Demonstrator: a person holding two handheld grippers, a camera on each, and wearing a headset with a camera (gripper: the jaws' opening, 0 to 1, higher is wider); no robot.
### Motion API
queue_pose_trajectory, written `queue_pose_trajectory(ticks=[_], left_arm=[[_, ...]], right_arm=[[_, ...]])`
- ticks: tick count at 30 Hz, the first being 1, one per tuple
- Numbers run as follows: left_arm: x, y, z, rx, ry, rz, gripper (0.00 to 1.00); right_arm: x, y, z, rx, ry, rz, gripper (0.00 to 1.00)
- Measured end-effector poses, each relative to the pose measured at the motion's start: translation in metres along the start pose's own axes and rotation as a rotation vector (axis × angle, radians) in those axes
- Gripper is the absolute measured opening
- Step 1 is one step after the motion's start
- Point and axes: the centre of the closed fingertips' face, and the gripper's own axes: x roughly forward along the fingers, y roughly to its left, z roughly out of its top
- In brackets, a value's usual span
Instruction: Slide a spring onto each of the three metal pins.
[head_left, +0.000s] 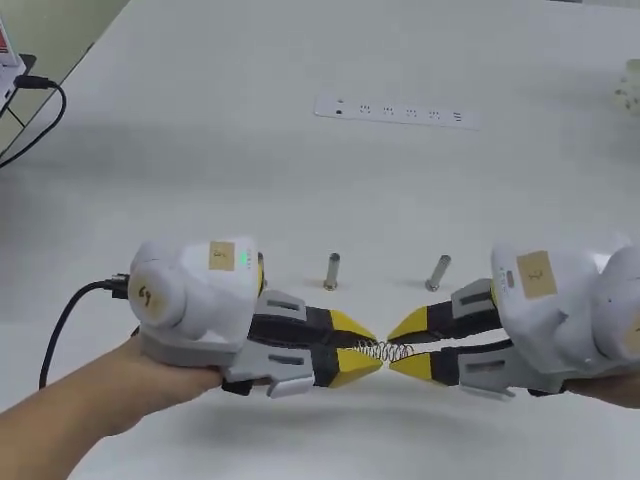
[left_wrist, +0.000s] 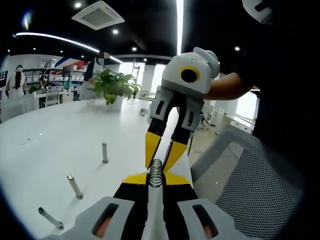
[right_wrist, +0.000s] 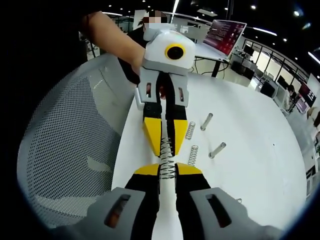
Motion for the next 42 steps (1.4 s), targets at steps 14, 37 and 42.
queue_pose_trajectory(ticks=[14, 37, 42], left_arm=[[0.0, -0.002, 0.002, -0.015, -0.008, -0.007, 0.02], [-0.001, 0.001, 0.0, -0.037, -0.025, -0.009, 0.02], [-0.002, 0.002, -0.002, -0.042, -0.023, -0.005, 0.02]], right_arm=[[-0.003, -0.003, -0.007, 0.061, -0.009, -0.009, 0.12], [-0.013, -0.005, 0.002, 0.066, -0.067, 0.015, 0.07], [-0.016, -0.006, 0.009, 0.074, -0.079, 0.02, 0.07]])
